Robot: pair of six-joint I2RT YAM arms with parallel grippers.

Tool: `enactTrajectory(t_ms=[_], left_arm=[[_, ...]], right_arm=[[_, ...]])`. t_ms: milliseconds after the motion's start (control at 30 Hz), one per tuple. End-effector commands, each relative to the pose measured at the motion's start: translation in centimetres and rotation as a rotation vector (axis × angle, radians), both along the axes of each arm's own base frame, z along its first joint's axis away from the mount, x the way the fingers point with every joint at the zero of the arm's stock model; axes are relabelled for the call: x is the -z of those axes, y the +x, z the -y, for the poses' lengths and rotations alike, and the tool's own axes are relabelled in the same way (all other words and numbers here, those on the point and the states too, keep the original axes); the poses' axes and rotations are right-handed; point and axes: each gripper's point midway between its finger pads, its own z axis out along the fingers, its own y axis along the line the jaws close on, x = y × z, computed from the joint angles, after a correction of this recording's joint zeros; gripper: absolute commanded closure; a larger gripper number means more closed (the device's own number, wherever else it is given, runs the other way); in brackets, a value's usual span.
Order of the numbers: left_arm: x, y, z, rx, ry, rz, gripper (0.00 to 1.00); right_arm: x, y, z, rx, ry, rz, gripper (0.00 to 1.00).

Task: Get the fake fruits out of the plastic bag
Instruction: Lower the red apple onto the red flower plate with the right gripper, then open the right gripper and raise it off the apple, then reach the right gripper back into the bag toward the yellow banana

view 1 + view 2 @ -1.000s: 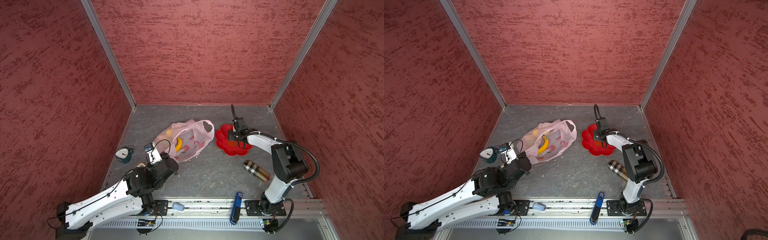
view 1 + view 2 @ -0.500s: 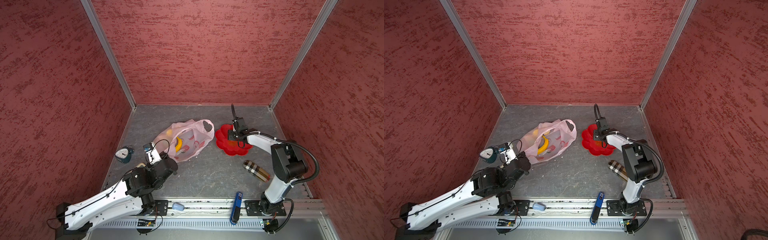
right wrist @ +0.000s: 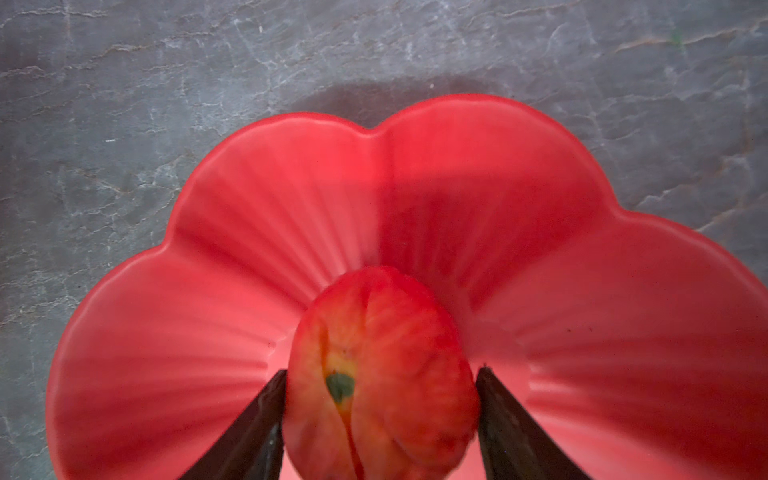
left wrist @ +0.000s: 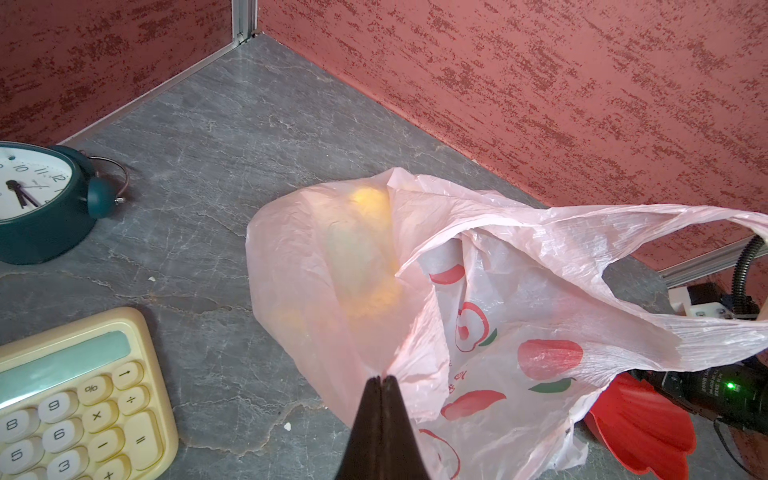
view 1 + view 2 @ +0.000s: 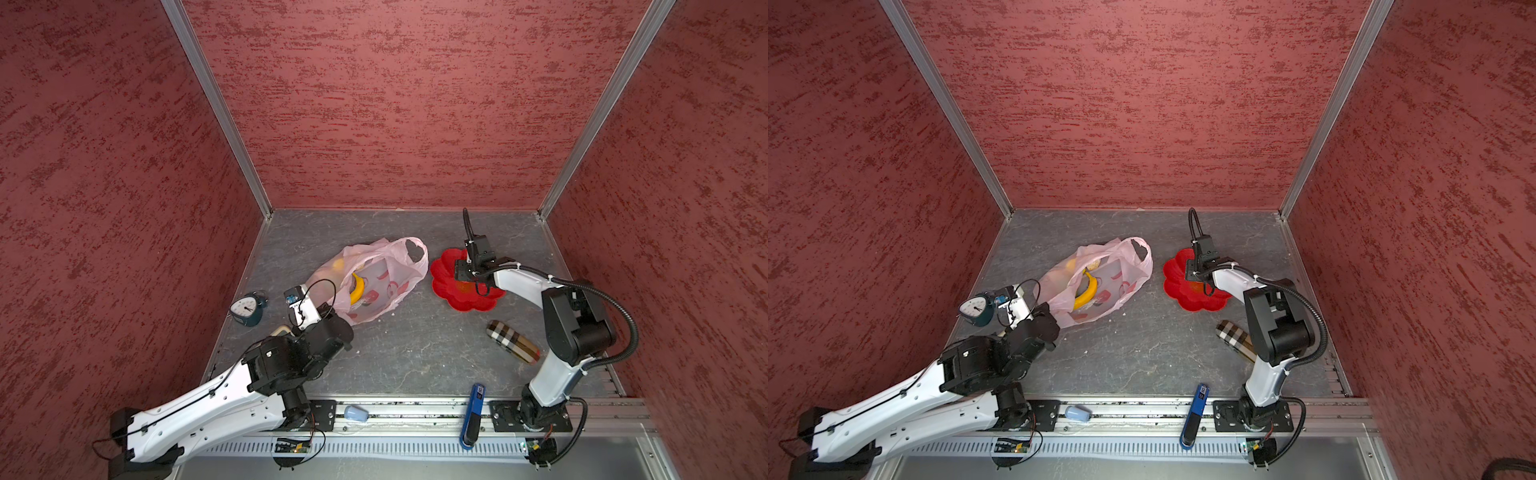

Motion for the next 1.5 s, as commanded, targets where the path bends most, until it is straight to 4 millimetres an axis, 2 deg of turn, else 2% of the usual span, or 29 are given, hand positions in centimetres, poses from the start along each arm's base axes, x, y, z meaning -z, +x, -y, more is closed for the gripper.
enactTrajectory(t_ms=[0,367,500,633,667,800,1000,1167,1233,1333,1467], left_arm=[[0.1,-0.2,-0.6,-0.012,0.012,-0.005,0.96],[0.1,-0.4,-1.1,-0.017,0.017,-0.015,0.96],[0.0,-0.7,-1.8,-0.034,0.04,-0.033,0.96],[0.1,-1.2,-3.0,-0.059,0.059,-0.053,0.96],[0.3,-1.3,-3.3,-0.066,0.063,-0.058,0.96],[0.8,-1.9,-4.8,-0.107,0.094,-0.083,0.96],[1.2,-2.5,-5.8,-0.135,0.096,-0.096,0.96],[1.3,-2.5,-5.7,-0.131,0.109,-0.107,0.96],[1.3,-2.5,-5.8,-0.133,0.119,-0.112,0.96],[1.3,-2.8,-6.3,-0.153,0.124,-0.117,0.96],[1.1,-3.1,-7.0,-0.182,0.129,-0.127,0.97]], right_arm=[[-0.7,-0.5,1.0,0.032,-0.018,0.011,0.3],[-3.6,-1.6,1.0,0.032,0.014,0.062,0.25],[-5.6,-2.2,0.6,0.015,0.049,0.103,0.25],[-8.9,-2.9,-0.1,-0.018,0.07,0.166,0.26],[-10.7,-3.3,-0.4,-0.03,0.086,0.204,0.26],[-14.9,-4.5,-2.5,-0.107,0.129,0.283,0.26],[-22.7,-6.7,-8.1,-0.278,0.167,0.42,0.28],[-29.0,-9.6,-15.1,-0.467,0.197,0.524,0.28],[-31.3,-11.2,-18.7,-0.567,0.241,0.569,0.28],[-33.1,-13.4,-23.6,-0.7,0.29,0.594,0.28],[-31.7,-14.9,-29.8,-0.842,0.356,0.542,0.3]])
